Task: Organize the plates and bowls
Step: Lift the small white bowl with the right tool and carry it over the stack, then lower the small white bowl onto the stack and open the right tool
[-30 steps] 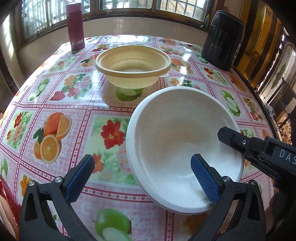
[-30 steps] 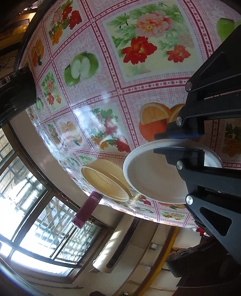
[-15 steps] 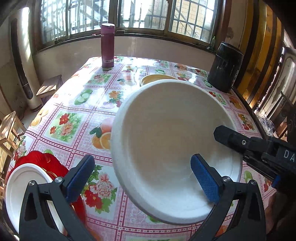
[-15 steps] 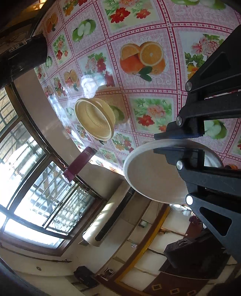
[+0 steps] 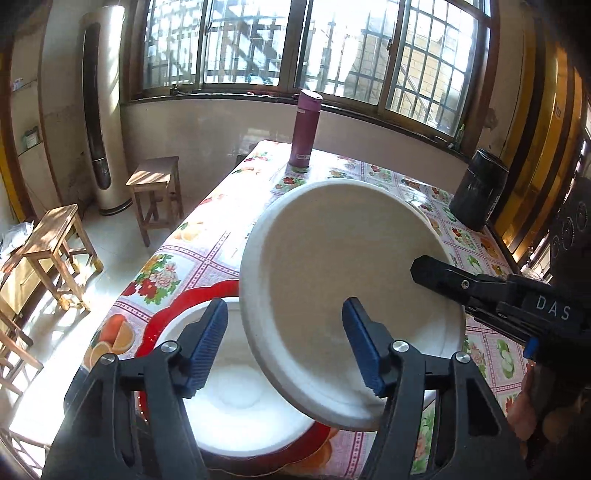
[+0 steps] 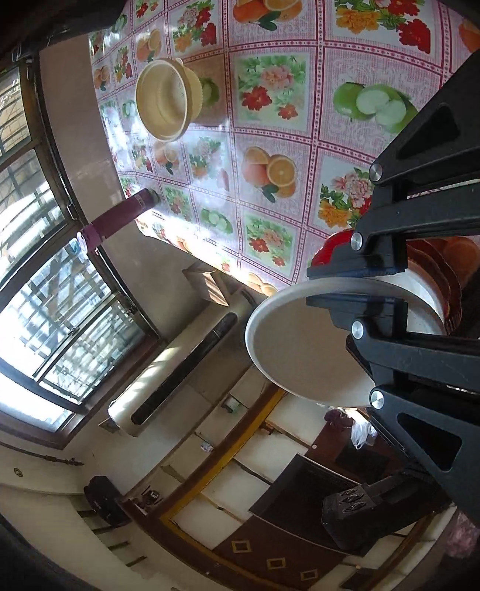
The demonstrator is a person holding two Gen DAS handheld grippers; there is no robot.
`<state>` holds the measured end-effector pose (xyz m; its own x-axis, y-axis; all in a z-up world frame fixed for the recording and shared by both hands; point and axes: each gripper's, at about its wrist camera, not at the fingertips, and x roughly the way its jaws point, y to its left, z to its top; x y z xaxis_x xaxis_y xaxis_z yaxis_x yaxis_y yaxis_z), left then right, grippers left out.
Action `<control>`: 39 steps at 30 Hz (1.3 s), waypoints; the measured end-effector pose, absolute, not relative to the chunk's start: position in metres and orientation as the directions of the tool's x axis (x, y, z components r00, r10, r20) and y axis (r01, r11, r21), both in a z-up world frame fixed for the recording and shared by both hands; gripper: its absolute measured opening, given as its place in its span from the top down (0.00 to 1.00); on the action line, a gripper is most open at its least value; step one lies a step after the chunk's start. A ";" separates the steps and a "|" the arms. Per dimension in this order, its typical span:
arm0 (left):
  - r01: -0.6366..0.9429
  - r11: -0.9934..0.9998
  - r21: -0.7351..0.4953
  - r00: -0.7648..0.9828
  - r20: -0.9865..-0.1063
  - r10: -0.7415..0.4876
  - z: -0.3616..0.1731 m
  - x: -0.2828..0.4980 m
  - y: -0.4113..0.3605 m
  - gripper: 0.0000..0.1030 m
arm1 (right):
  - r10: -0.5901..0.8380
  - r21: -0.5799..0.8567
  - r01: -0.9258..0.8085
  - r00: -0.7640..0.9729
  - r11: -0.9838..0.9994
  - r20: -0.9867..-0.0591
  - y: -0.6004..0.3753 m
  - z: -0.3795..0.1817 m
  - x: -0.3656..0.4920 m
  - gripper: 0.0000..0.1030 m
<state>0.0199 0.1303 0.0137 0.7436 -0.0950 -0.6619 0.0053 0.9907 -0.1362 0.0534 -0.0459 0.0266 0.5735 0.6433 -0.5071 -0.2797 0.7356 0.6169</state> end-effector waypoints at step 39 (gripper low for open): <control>0.014 0.998 0.063 0.734 -0.678 0.032 0.000 0.019 0.126 0.14 | 0.566 0.522 -0.281 0.626 0.805 -0.537 -0.041 -0.003 0.059 0.45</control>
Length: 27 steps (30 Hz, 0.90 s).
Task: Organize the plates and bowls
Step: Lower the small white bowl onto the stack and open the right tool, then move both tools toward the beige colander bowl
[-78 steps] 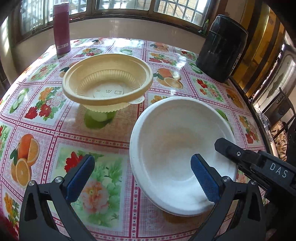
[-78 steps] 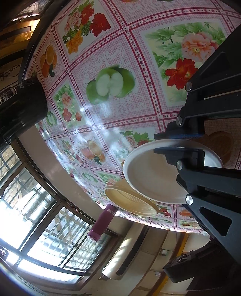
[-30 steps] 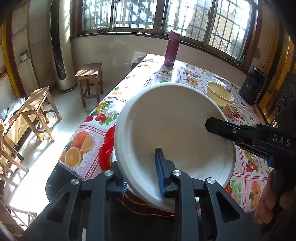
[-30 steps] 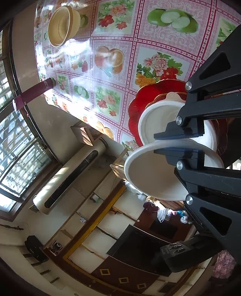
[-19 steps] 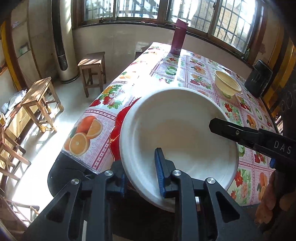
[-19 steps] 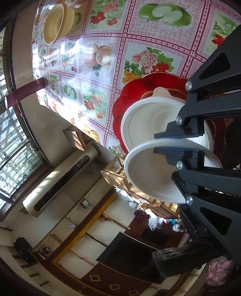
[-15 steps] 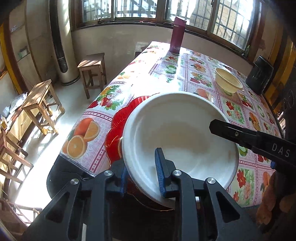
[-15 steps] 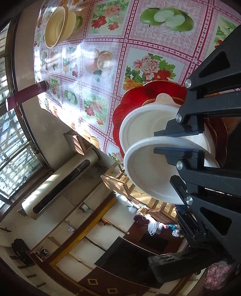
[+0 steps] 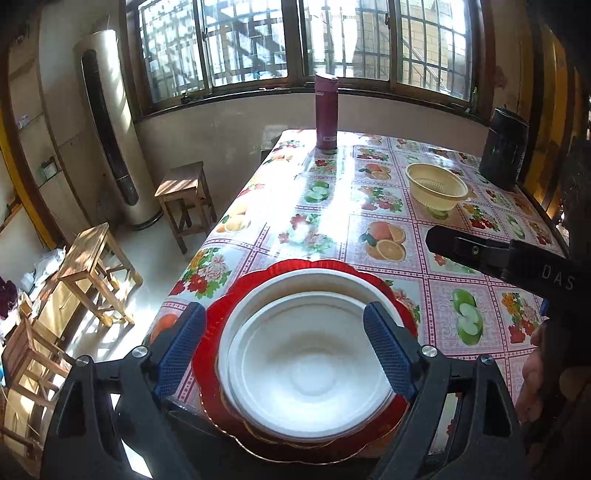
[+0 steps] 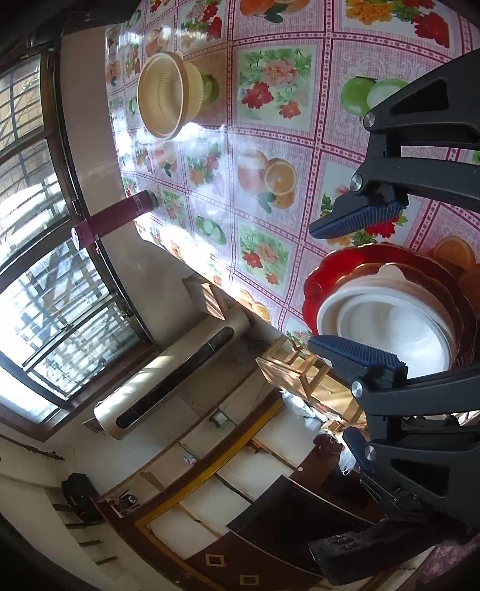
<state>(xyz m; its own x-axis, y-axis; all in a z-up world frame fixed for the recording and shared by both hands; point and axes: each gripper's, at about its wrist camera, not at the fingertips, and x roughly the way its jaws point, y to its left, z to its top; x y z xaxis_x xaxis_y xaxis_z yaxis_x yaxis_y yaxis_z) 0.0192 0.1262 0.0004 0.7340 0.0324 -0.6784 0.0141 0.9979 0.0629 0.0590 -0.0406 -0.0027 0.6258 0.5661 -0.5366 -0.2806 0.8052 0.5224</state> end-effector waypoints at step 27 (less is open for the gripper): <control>0.192 0.976 0.106 0.725 -0.685 -0.068 0.005 0.140 -0.057 0.14 | 0.292 0.450 -0.009 0.773 0.893 -0.563 -0.238 -0.008 0.146 0.42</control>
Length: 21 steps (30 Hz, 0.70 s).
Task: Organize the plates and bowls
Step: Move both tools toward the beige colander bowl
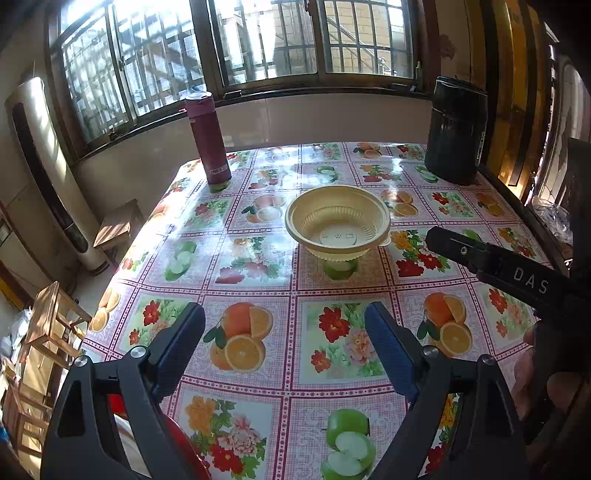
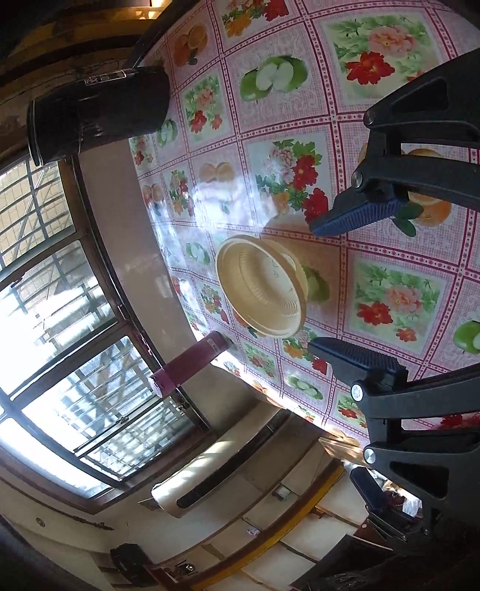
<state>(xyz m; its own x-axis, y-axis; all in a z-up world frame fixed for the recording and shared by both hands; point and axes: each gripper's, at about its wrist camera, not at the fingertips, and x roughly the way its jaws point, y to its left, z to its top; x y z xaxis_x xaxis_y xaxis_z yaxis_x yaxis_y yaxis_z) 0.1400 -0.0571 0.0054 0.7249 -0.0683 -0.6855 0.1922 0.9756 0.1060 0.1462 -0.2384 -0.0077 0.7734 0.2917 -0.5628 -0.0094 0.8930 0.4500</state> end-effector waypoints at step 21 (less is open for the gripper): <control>0.094 0.987 0.132 0.623 -0.781 0.045 -0.024 0.257 -0.058 0.14 | 0.354 0.635 0.108 0.753 0.765 -0.555 -0.263 -0.064 0.248 0.42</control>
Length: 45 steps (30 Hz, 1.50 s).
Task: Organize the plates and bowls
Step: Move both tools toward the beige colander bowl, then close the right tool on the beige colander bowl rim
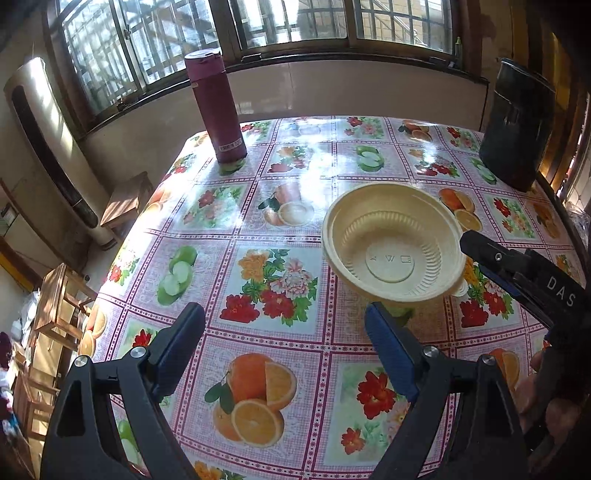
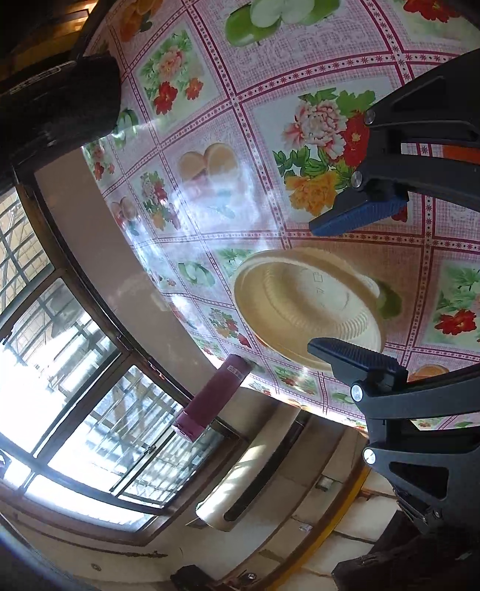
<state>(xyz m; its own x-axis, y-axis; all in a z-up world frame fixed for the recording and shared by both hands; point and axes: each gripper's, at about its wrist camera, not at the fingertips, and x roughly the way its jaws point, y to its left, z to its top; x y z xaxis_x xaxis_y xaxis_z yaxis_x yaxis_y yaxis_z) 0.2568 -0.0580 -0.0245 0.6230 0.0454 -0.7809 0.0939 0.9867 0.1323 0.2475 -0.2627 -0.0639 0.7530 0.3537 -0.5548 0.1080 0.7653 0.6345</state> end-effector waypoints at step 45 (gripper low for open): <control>-0.015 0.995 -0.099 0.415 -0.906 -0.084 -0.066 0.329 -0.051 0.13 | 0.347 0.634 0.183 0.707 0.752 -0.616 -0.274 -0.097 0.292 0.92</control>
<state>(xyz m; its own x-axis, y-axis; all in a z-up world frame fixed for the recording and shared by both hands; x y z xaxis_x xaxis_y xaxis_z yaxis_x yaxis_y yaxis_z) 0.3291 -0.0510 -0.0662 0.4148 -0.0837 -0.9060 -0.0148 0.9950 -0.0987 0.2920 -0.2737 -0.0974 0.7074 0.3471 -0.6157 0.1827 0.7517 0.6337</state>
